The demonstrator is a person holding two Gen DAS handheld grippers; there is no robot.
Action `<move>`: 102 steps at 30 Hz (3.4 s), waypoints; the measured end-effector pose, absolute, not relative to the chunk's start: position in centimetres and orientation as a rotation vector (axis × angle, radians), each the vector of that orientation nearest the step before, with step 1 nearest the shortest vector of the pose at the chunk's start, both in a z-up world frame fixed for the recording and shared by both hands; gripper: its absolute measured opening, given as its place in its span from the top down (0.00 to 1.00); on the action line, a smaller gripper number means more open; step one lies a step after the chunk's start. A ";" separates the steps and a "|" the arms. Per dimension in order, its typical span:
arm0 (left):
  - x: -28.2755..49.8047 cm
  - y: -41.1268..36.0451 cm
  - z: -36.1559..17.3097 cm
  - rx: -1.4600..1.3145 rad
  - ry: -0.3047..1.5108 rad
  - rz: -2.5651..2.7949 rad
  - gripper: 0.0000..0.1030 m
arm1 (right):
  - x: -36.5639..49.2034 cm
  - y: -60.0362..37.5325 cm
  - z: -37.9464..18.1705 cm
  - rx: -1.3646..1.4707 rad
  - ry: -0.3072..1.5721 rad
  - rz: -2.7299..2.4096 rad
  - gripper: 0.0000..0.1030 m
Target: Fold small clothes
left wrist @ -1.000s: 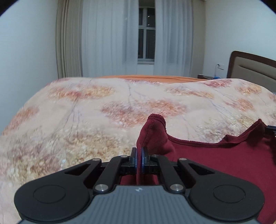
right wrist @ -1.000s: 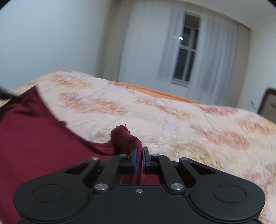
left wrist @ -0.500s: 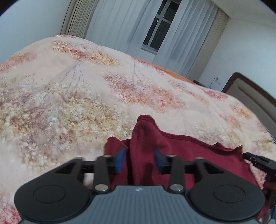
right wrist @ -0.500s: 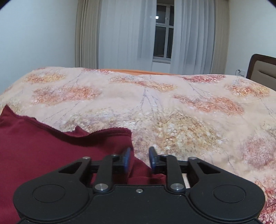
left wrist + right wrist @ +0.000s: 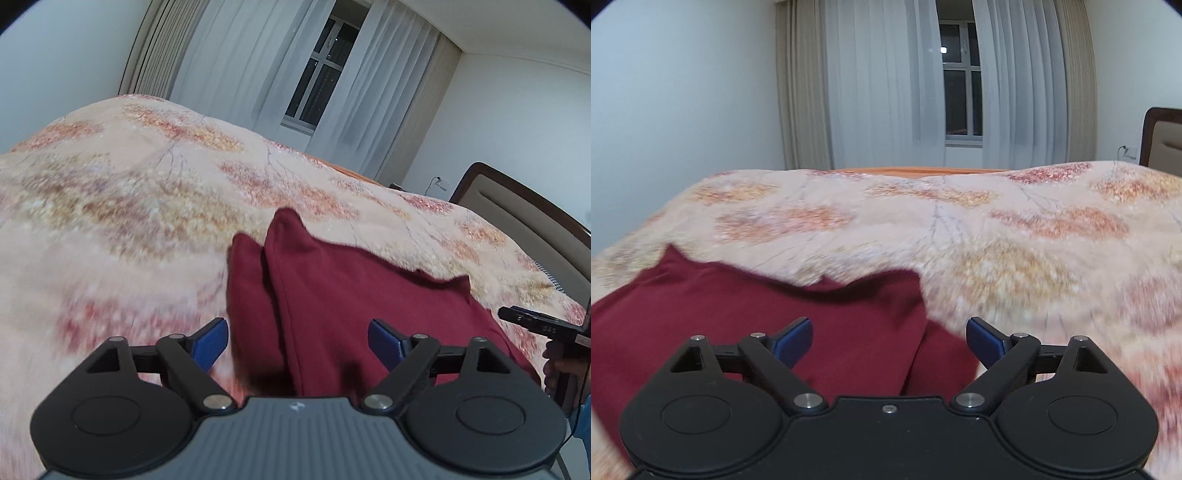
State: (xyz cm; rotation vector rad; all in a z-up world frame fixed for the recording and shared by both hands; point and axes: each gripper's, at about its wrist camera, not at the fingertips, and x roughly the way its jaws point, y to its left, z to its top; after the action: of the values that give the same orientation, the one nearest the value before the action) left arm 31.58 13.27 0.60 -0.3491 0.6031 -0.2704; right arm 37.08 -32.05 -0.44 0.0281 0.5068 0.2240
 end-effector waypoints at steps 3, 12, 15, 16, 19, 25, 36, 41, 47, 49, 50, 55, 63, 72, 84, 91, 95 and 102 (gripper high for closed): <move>29.0 13.3 -0.4 -0.353 0.611 -0.276 0.19 | 32.2 -32.1 -0.5 0.066 0.472 0.227 0.12; 27.9 12.6 -1.0 -0.358 0.600 -0.326 0.65 | 24.4 -32.5 -3.4 0.239 0.481 0.140 0.47; 28.5 11.8 -0.9 -0.314 0.630 -0.320 0.89 | 24.0 -32.6 -4.1 0.304 0.480 0.140 0.71; 28.7 11.5 -0.8 -0.302 0.637 -0.319 0.91 | 23.9 -32.4 -4.0 0.301 0.475 0.145 0.82; 28.8 11.4 0.5 -0.298 0.613 -0.290 0.94 | 23.9 -31.9 -3.0 0.281 0.446 0.139 0.88; 27.9 11.9 2.6 -0.303 0.569 -0.296 0.94 | 23.9 -33.3 -0.6 0.313 0.394 0.113 0.90; 27.4 12.6 -1.2 -0.368 0.622 -0.289 0.73 | 23.8 -32.3 -2.7 0.199 0.468 0.121 0.63; 26.2 12.3 -0.8 -0.382 0.590 -0.238 0.25 | 24.9 -31.1 -1.9 0.096 0.444 0.135 0.40; 25.6 11.9 -1.5 -0.418 0.590 -0.202 0.08 | 31.6 -28.4 -0.6 -0.041 0.509 0.195 0.22; 25.7 11.6 -1.7 -0.416 0.587 -0.199 0.05 | 35.3 -27.5 -0.8 -0.100 0.555 0.198 0.17; 25.8 11.5 -1.7 -0.411 0.586 -0.199 0.03 | 37.0 -27.0 -0.9 -0.138 0.563 0.187 0.16; 26.1 10.8 -1.7 -0.389 0.588 -0.187 0.01 | 44.8 -25.6 -1.9 -0.236 0.629 0.149 0.08; 26.6 10.2 -2.0 -0.391 0.579 -0.151 0.00 | 52.2 -24.7 -3.8 -0.308 0.621 0.039 0.01; 26.1 10.0 -2.0 -0.457 0.566 -0.132 0.00 | 48.6 -24.0 -0.8 -0.308 0.523 0.009 0.01; 26.9 9.5 -1.6 -0.567 0.618 -0.051 0.00 | 34.7 -17.5 -0.9 -0.245 0.456 0.113 0.01; 27.0 8.7 -1.5 -0.546 0.626 -0.015 0.00 | 31.0 -15.1 -2.6 -0.275 0.383 0.030 0.01; 27.0 8.7 -1.6 -0.539 0.627 -0.018 0.00 | 29.6 -14.7 -3.3 -0.289 0.331 0.012 0.01; 27.0 8.6 -1.7 -0.537 0.627 -0.011 0.00 | 29.1 -13.8 -4.9 -0.326 0.332 0.008 0.01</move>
State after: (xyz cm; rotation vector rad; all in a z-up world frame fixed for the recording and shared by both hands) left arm 27.04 8.63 -1.72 -0.5374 0.6268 -0.0112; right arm 29.13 -13.80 -4.93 -0.3260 0.3320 0.0082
